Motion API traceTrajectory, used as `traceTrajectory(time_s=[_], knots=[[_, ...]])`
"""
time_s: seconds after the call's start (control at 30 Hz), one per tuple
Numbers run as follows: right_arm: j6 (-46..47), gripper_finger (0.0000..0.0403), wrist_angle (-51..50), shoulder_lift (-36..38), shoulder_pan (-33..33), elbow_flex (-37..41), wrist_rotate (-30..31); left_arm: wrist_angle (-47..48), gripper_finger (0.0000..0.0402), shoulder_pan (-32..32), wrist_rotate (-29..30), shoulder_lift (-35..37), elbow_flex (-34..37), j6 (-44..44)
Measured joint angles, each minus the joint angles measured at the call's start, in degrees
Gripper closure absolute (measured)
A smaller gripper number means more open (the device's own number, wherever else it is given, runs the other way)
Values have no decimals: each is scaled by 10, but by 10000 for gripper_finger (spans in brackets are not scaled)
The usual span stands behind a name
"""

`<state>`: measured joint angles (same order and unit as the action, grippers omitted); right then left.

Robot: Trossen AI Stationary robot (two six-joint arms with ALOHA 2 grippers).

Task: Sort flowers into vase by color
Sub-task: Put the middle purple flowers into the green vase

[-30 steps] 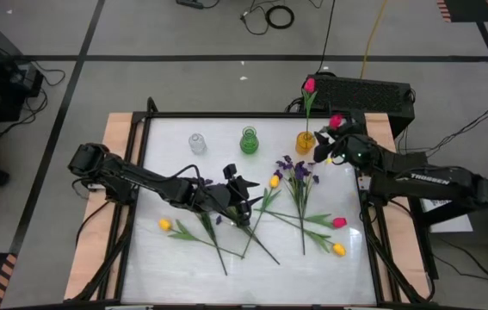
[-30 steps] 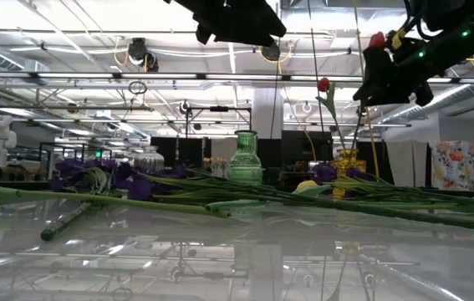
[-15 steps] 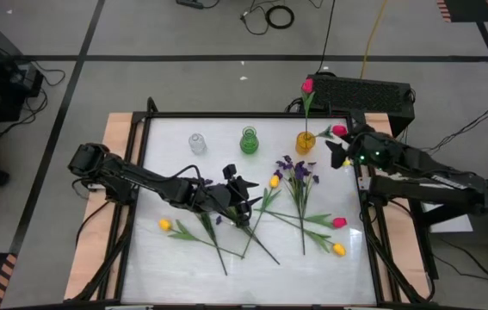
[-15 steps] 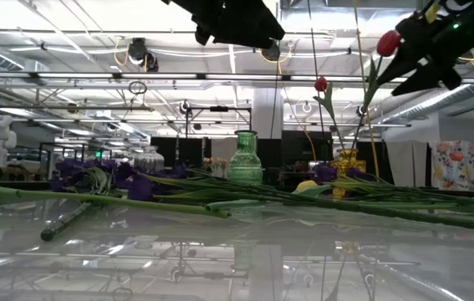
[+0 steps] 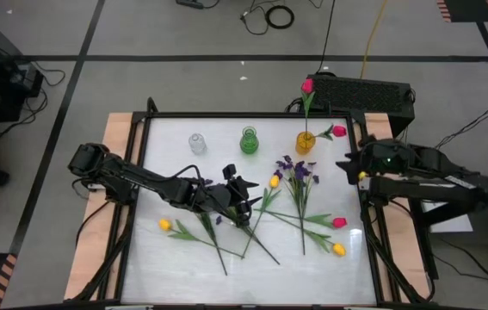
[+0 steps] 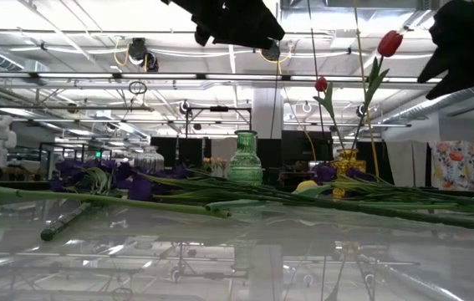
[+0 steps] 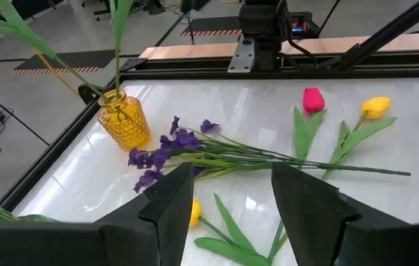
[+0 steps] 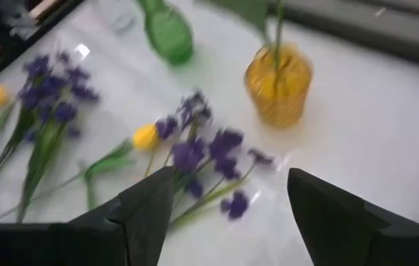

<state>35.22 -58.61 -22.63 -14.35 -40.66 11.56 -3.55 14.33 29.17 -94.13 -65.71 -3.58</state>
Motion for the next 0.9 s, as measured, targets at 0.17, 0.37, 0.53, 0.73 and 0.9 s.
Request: traceTrajectory(time_s=[0.17, 0.37, 0.53, 0.73, 0.9], knots=[[16, 147, -4, 0, 33, 0, -46, 0, 210, 0, 0, 0, 0, -6], [44, 147, -4, 0, 82, 0, -107, 0, 210, 0, -40, 0, 0, -7], [65, 147, 4, 0, 130, 0, -104, 0, 210, 1, -53, 0, 0, -7], [66, 147, 43, -21, 189, 0, -104, -1, 210, 1, -79, 0, 0, -6], [77, 147, 102, -71, 249, 15, -100, -1, 210, 5, -112, -8, 0, -6]])
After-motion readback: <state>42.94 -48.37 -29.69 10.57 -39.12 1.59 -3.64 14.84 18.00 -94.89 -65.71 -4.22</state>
